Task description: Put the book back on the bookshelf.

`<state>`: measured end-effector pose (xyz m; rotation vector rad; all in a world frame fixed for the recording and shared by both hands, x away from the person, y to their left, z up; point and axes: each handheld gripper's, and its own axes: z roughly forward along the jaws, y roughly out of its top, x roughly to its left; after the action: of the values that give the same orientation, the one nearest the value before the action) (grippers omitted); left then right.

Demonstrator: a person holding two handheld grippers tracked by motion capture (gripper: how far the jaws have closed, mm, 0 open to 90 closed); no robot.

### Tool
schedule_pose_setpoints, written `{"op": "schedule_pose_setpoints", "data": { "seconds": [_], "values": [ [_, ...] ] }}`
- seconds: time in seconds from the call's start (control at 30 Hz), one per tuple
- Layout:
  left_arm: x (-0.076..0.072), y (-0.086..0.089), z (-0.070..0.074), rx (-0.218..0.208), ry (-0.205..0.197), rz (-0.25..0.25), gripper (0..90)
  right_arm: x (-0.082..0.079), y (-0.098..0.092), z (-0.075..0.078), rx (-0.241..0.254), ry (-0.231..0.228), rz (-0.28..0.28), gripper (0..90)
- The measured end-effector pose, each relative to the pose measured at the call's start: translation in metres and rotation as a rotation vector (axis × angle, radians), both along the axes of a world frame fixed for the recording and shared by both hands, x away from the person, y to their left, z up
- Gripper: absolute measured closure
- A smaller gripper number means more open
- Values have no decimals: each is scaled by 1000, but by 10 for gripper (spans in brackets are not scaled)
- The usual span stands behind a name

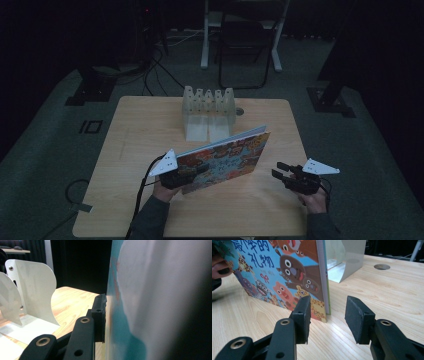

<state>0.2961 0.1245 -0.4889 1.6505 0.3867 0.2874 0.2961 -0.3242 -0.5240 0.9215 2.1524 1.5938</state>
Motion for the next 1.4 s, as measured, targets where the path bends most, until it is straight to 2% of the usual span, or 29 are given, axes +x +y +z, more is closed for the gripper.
{"op": "schedule_pose_setpoints", "data": {
  "seconds": [0.4, 0.6, 0.9, 1.17, 1.23, 1.4],
  "values": [
    [0, 0, -6, -1, 9, -5, 697, -4, 4, -11, -123, 19, -29, 537],
    [0, 0, -6, 2, 9, -15, 727, -8, 2, -19, -143, 38, -38, 536],
    [-3, -3, -5, 24, -24, -1, 786, -12, -3, -32, -176, 72, -60, 535],
    [-3, -4, -6, 14, -16, 3, 779, -12, 0, -38, -222, 81, -70, 524],
    [-4, -4, -7, 9, -12, 11, 765, -11, 0, -39, -210, 87, -76, 521],
    [-6, -6, -10, -8, 0, -4, 755, -11, 0, -40, -222, 88, -82, 519]
  ]
}}
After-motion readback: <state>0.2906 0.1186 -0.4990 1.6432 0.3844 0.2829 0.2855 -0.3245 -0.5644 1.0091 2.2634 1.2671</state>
